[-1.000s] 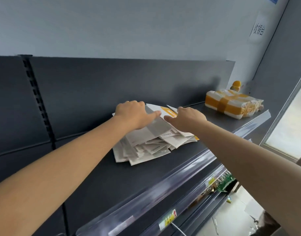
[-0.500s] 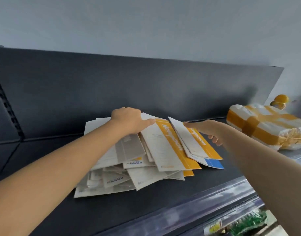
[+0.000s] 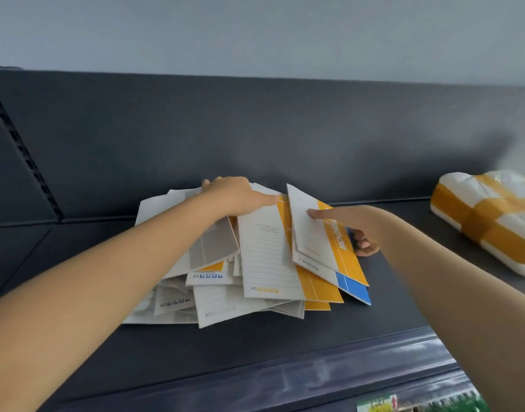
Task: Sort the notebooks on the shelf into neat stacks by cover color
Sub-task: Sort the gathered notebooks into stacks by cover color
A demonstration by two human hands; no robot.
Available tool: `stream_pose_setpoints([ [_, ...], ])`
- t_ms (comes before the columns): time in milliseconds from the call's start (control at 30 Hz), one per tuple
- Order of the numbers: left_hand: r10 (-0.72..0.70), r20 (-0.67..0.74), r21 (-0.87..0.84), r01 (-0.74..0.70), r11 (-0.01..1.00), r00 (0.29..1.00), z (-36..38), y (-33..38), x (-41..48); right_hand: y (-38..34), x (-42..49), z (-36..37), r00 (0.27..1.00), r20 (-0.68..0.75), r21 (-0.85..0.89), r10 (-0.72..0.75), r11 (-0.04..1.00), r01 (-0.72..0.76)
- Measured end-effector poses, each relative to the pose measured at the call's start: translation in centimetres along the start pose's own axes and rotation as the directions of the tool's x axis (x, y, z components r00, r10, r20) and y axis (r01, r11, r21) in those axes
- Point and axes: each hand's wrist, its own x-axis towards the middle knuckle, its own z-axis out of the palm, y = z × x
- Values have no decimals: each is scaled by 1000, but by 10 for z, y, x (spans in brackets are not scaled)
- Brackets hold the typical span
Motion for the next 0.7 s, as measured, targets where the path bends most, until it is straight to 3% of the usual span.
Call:
stream_pose_setpoints([
  [100, -15, 17, -127, 17, 992, 1000, 0, 3, -1, -8, -3, 4, 1000, 29, 19, -5, 1000, 5],
  [200, -28, 38, -425, 41, 904, 999, -3, 7, -5, -11, -7, 8, 999, 49, -8, 15, 1000, -15],
  [333, -11, 120, -812, 104, 575, 993, -14, 19, -8, -20, -19, 24, 994, 107, 1, -16, 1000, 16],
  [467, -2, 228, -933, 219, 286, 974, -11, 18, -2, -22, -25, 28, 996, 93, 22, -20, 1000, 18],
  [533, 25, 234, -924, 215, 316, 972, -3, 20, -4, -16, -24, 28, 997, 80, 11, -17, 1000, 16],
  [700, 52, 146, -807, 89, 584, 988, 8, 42, -15, -18, -26, 26, 993, 98, 84, -66, 995, 58],
])
